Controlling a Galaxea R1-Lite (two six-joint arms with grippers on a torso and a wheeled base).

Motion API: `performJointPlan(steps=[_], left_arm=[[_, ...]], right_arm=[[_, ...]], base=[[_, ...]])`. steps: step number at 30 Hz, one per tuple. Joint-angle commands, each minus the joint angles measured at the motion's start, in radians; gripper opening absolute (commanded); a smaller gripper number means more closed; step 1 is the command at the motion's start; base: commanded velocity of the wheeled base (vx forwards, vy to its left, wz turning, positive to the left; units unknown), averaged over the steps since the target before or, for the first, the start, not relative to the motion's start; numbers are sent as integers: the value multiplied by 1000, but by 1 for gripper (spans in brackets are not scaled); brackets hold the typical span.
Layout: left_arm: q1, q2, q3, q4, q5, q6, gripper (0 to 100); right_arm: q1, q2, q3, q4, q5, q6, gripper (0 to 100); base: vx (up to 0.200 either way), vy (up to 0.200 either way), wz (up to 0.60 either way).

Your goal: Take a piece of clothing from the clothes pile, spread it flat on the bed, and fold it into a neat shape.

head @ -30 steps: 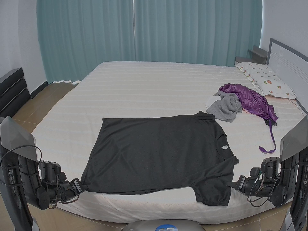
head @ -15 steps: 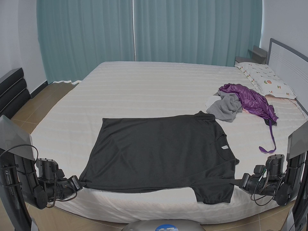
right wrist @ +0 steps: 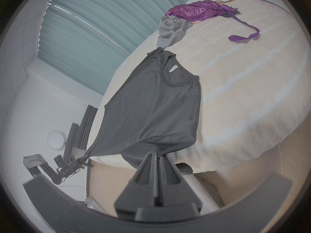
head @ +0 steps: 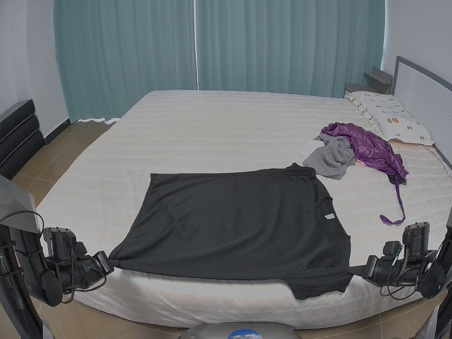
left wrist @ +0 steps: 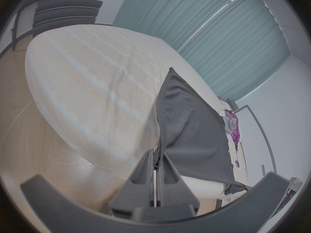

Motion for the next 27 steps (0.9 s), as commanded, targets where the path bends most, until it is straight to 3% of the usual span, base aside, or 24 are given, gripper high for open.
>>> performJointPlan(steps=[1,8,27], left_arm=[[4,-42,8,-1,3,3,0],[13,-59,10,2,3,11,0],[14,-74,51,7,6,81,0]], right_arm=[[-2,-110,17,46,3,-4,0],[-9,-168,17,203,9,-91,0],[-48,-241,17,335,62,-123,0]], base=[[0,0,0],[0,0,0],[0,0,0]])
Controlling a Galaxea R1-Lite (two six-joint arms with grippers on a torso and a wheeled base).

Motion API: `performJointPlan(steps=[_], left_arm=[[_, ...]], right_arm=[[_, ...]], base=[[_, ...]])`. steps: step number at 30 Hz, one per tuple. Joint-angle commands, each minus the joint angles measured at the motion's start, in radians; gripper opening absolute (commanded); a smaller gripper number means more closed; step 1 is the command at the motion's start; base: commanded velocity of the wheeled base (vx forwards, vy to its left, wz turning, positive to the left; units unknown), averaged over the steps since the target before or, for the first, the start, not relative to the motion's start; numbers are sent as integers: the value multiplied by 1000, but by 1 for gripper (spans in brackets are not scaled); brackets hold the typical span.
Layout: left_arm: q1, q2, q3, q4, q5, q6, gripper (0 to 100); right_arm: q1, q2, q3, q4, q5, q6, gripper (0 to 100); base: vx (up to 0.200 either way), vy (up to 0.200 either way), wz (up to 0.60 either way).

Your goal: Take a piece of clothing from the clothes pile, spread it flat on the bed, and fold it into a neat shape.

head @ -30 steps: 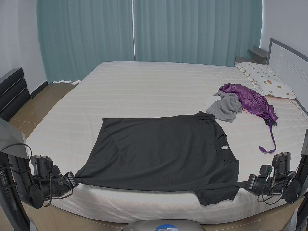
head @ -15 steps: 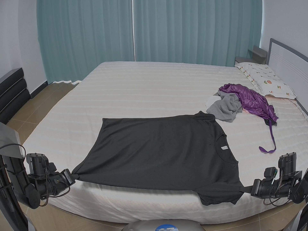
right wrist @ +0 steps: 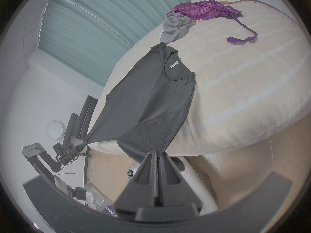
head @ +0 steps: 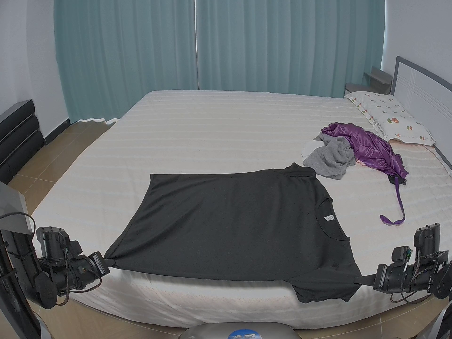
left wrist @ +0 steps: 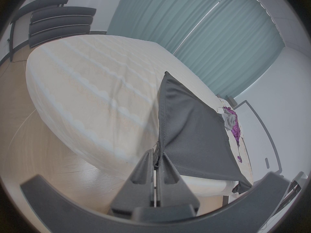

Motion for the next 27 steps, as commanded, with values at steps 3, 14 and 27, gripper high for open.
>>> performJointPlan(steps=[3,14,27], left_arm=[[0,-2,17,0,2,24,0],[-4,0,45,4,5,81,0],[-7,-103,45,222,5,205,0]], right_arm=[[-25,-24,18,34,25,-18,0],[-49,-47,18,125,25,-108,0],[-71,-77,18,224,29,-194,0]], base=[[0,0,0],[0,0,0],[0,0,0]])
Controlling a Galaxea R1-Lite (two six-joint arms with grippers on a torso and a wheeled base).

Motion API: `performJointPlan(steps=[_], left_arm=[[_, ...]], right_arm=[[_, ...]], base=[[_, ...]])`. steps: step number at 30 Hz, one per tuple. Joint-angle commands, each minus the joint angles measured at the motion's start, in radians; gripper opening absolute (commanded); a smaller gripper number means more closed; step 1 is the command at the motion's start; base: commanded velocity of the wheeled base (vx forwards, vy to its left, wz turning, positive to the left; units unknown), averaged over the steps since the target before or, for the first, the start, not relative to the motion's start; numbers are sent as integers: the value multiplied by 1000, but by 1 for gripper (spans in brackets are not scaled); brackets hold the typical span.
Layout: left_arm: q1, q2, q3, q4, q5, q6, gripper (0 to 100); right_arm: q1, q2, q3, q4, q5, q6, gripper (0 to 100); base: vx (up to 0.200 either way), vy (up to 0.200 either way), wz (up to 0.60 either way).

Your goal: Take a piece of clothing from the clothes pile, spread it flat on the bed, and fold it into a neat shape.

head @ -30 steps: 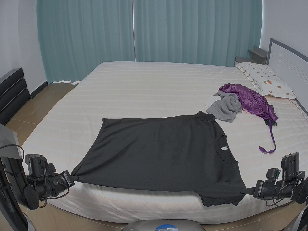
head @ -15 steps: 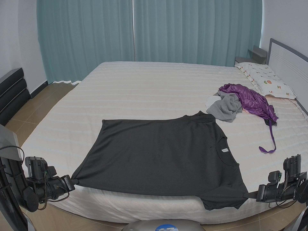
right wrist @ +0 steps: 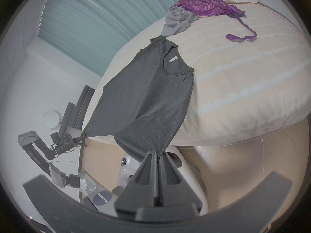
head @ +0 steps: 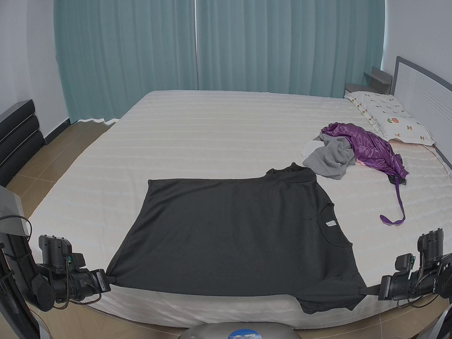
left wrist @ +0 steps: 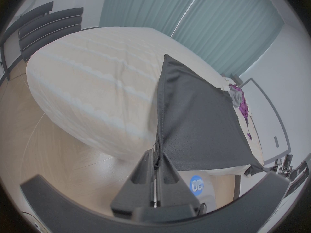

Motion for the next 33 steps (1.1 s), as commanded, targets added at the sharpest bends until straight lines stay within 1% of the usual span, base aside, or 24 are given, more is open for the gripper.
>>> performJointPlan(steps=[1,3,10,12,20,26,29,33], left_arm=[[-2,-66,16,50,0,32,0],[-2,-88,16,102,0,69,0],[-5,-117,16,168,0,99,0],[-5,-124,16,198,0,126,0],[-6,-158,16,247,0,141,0],[-6,-170,16,276,0,158,0],[-5,-172,16,297,1,176,0],[-5,-174,16,322,3,202,0]], right_arm=[[-11,-4,18,29,0,-32,0],[-25,-21,18,61,0,-55,0],[-44,-62,18,105,0,-77,0],[-42,-79,18,139,-1,-92,0],[-44,-108,18,188,-3,-109,0],[-44,-111,18,193,-3,-111,0],[-44,-114,18,203,-3,-112,0],[-44,-151,18,243,-3,-135,0]], base=[[0,0,0],[0,0,0],[0,0,0],[0,0,0],[0,0,0],[0,0,0],[0,0,0],[0,0,0]])
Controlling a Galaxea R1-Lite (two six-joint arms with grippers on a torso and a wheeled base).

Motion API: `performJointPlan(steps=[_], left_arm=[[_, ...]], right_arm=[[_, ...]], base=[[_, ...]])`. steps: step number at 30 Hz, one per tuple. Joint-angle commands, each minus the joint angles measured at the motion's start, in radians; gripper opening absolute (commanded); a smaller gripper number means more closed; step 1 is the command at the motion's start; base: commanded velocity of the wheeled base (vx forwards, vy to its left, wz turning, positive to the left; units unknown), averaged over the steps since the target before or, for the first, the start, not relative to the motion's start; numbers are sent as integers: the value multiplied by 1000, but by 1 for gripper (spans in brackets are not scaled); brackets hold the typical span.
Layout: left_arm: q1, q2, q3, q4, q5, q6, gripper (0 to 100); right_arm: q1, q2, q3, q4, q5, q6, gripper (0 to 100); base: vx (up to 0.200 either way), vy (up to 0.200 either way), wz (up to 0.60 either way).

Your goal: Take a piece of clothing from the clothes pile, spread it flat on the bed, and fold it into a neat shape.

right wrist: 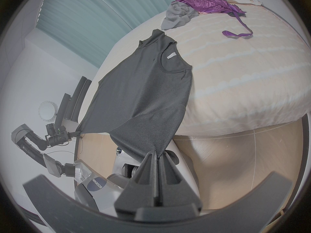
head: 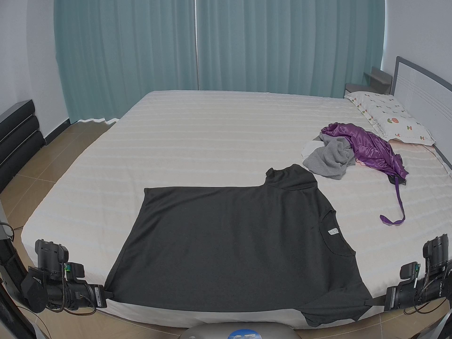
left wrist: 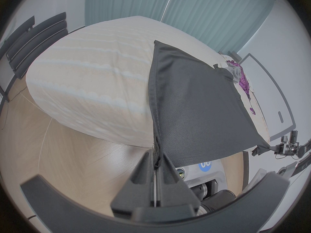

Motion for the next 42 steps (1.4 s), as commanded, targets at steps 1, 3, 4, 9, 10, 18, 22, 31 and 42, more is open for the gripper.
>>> performJointPlan(steps=[1,3,4,9,10,18,22,31,42], left_arm=[[1,-5,16,3,0,8,0],[1,-6,16,6,1,8,0],[1,-6,16,8,1,8,0],[1,-11,16,16,3,10,0],[1,-11,16,16,3,10,0],[8,-34,-22,3,3,-27,0],[4,-83,-79,6,3,-142,0],[0,-85,-163,11,3,-188,0],[-15,-63,-324,132,37,-193,0]], right_arm=[[0,-39,18,25,1,-12,0],[0,-56,18,35,1,-12,0],[0,-60,18,39,1,-12,0],[0,-66,16,59,1,-12,0],[0,-66,13,59,1,-10,0],[-29,-59,-28,47,8,-1,0],[-21,-57,-61,45,8,-1,0],[-18,-13,-173,45,1,34,0],[-14,84,-317,45,-4,82,0]], base=[[0,0,0],[0,0,0],[0,0,0],[0,0,0],[0,0,0],[0,0,0],[0,0,0],[0,0,0],[0,0,0]])
